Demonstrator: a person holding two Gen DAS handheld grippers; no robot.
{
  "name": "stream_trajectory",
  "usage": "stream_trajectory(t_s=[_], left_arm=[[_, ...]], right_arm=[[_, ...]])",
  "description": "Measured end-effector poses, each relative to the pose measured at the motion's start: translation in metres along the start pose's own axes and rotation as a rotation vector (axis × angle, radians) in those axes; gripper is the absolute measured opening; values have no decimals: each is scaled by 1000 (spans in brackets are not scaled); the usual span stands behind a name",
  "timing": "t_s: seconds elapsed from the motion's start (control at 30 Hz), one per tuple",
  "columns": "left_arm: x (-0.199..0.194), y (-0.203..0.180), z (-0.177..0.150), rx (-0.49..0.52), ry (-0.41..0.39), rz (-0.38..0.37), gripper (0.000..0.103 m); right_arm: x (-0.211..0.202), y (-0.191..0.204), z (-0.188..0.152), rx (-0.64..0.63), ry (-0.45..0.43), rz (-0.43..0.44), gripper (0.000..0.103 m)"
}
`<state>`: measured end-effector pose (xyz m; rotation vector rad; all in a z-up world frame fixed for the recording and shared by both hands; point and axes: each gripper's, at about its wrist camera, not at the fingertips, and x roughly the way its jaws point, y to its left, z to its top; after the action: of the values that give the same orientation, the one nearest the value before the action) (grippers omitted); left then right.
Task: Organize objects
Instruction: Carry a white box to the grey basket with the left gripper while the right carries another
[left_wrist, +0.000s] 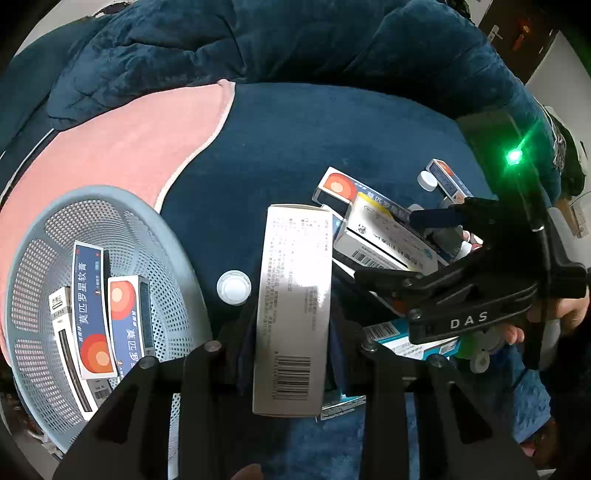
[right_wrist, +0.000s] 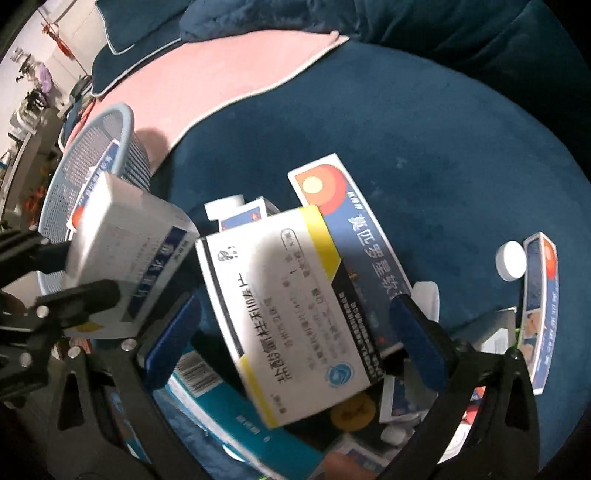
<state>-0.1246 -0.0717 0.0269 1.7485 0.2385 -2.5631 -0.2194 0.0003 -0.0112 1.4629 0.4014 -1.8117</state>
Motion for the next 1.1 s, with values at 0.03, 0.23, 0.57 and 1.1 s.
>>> stream_trajectory(t_s=[0.03,0.23,0.57,1.1], left_arm=[[0,0,0,0,0,2,36],[-9,2,1,-19,-12,-8,36],[-74,24,-3,-73,-107,-30,36],[-90,183,-34,-335,-51,200,55]], right_arm=[[-1,0,1,1,-7,3,102],[-21,-3,-14,29,-52,65,77],[-76,59,-27,9,-180,33,77],[-32,177,34,294,-217,192,95]])
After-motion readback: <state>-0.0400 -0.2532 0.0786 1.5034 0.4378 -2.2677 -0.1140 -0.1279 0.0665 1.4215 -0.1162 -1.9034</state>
